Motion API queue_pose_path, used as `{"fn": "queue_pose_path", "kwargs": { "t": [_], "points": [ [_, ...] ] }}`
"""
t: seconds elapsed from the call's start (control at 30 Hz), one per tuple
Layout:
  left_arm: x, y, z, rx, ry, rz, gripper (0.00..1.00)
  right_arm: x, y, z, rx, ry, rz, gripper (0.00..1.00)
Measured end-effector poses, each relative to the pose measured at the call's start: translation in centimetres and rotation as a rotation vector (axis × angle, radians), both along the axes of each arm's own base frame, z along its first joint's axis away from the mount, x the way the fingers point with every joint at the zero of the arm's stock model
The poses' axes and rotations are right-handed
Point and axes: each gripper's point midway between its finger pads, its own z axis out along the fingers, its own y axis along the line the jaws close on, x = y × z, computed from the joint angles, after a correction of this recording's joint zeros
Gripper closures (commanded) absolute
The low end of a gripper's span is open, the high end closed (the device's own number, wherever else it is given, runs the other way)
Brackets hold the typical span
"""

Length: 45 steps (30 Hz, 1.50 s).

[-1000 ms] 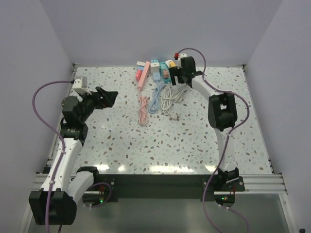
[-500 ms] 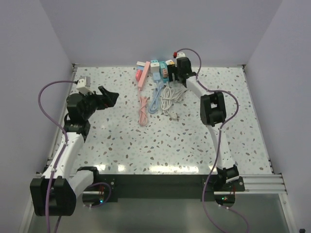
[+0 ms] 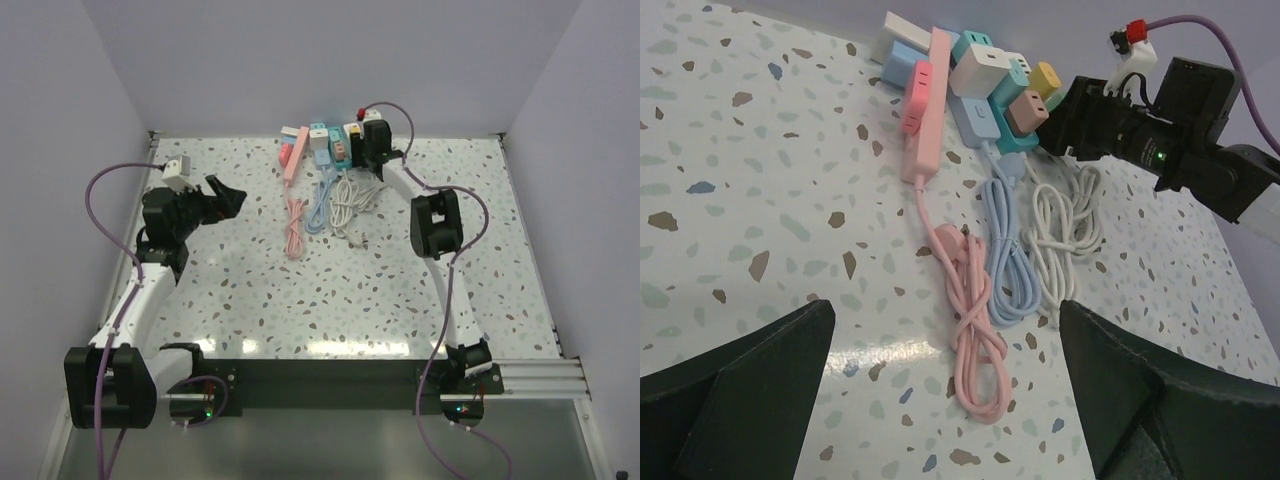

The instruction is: Pull the plug off the socket

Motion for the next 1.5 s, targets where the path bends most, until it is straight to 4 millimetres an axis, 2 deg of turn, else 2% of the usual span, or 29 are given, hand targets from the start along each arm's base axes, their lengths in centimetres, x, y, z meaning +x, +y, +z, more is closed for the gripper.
{"fn": "queue_pose_path", "kwargs": {
  "t": [0.07, 0.13, 0.2, 0.37, 0.5, 0.63, 0.8, 0.97, 1.1, 1.17, 1.23, 1.37, 1.43, 1.5],
  "points": [
    [0.0, 0.0, 0.1, 0.0, -0.004, -0.001, 0.0, -0.7, -0.3, 0.0, 0.007, 0.014, -0.016, 0.9],
    [0.0, -0.1, 0.2, -0.002, -0.008, -0.009, 0.0, -2.4, -1.2, -0.1, 0.007, 0.048, -0.037, 1.0],
    [-0.1, -0.3, 0.3, -0.004, -0.012, -0.02, 0.0, -4.5, -2.4, 0.1, -0.006, 0.091, -0.066, 1.0],
    [-0.9, -1.2, 0.8, -0.017, -0.028, -0.075, 0.0, -12.2, -6.0, 0.9, -0.033, 0.224, -0.151, 1.0],
    [-2.3, -3.3, -0.3, -0.03, -0.003, -0.162, 0.0, -19.8, -7.5, 1.8, -0.003, 0.337, -0.175, 1.0],
    [-4.0, -6.2, -2.0, -0.051, 0.054, -0.265, 0.0, -26.6, -6.7, 2.6, 0.13, 0.432, -0.152, 1.0],
    [-6.5, -11.0, -4.7, -0.095, 0.166, -0.409, 0.0, -34.9, -4.1, 2.7, 0.406, 0.555, -0.123, 1.0],
    [-9.6, -15.7, -7.6, -0.17, 0.284, -0.525, 0.0, -40.6, -1.6, 2.7, 0.696, 0.632, -0.129, 1.0],
    [-10.4, -18.8, -9.1, -0.221, 0.345, -0.578, 0.0, -43.2, -0.1, 3.6, 0.883, 0.659, -0.123, 1.0],
    [-10.6, -20.1, -9.9, -0.244, 0.376, -0.597, 0.0, -43.6, 0.4, 4.9, 0.945, 0.651, -0.105, 1.0],
    [-10.8, -21.4, -10.6, -0.27, 0.407, -0.612, 0.0, -43.5, 0.8, 7.2, 0.996, 0.6, -0.063, 1.0],
    [-10.3, -23.7, -10.2, -0.34, 0.411, -0.632, 0.0, -43.2, 1.5, 11.8, 1.076, 0.478, 0.055, 1.0],
    [-9.8, -24.6, -9.7, -0.39, 0.398, -0.634, 0.0, -43.1, 1.9, 13.0, 1.112, 0.461, 0.092, 1.0],
    [-9.4, -25.1, -9.1, -0.439, 0.385, -0.631, 0.0, -43.2, 2.2, 13.3, 1.134, 0.471, 0.106, 1.0]
  ]
}}
